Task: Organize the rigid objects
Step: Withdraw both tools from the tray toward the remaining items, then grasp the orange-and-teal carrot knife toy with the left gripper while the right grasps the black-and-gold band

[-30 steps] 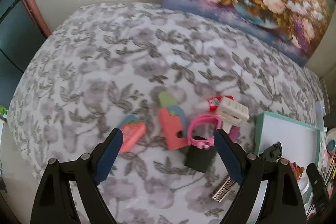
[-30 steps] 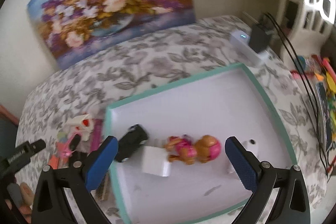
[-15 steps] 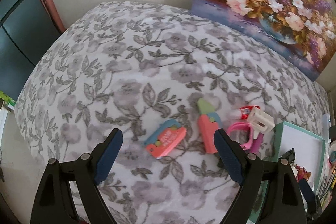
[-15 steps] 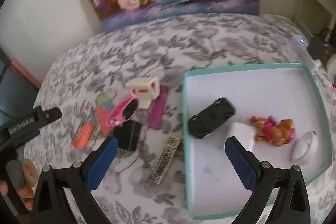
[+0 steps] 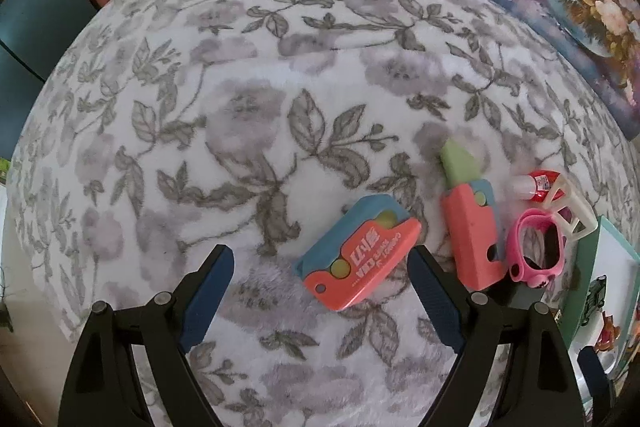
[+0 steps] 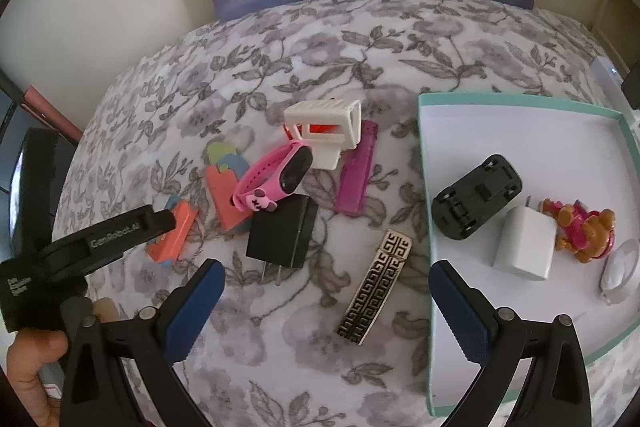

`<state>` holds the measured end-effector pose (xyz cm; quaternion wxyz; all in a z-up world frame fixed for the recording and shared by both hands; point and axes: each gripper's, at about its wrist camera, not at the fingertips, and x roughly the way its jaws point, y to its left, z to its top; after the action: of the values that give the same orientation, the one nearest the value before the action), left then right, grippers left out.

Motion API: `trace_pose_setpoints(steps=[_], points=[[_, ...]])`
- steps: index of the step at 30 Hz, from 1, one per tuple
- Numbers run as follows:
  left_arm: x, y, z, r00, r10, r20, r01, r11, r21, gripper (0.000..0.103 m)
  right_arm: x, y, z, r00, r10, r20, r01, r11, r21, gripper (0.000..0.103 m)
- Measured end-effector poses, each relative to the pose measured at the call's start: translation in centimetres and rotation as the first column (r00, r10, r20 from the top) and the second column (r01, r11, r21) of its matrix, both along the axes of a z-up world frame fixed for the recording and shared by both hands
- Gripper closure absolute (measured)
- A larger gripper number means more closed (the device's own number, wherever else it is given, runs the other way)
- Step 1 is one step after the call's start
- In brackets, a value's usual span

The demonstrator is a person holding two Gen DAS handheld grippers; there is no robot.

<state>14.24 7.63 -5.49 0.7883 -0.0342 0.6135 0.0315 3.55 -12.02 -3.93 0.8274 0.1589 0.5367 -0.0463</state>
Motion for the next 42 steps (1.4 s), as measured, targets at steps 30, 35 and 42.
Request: trace_pose_setpoints(steps=[30, 35, 42], points=[[-1.4, -2.7, -1.9, 0.996, -0.085, -0.031, 0.083, 0.995, -0.055, 0.055, -0.6, -0.9, -2.7, 0.995, -0.019, -0.093, 0.020, 1.000, 0.017, 0.050], [-2.2, -2.1, -1.5, 0.995, -0.094, -0.036, 0.091, 0.994, -0.058, 0.055, -0.5, -1.0, -3.2, 0.992, -0.024, -0.120, 0.024, 1.000, -0.003, 0.050], [-2.5, -1.7, -1.5, 0.994, -0.098, -0.049, 0.094, 0.992, -0.087, 0.055, 0.2, -1.2, -4.1, 0.992, -0.037, -0.124, 0.037, 0.999, -0.002, 0.058]])
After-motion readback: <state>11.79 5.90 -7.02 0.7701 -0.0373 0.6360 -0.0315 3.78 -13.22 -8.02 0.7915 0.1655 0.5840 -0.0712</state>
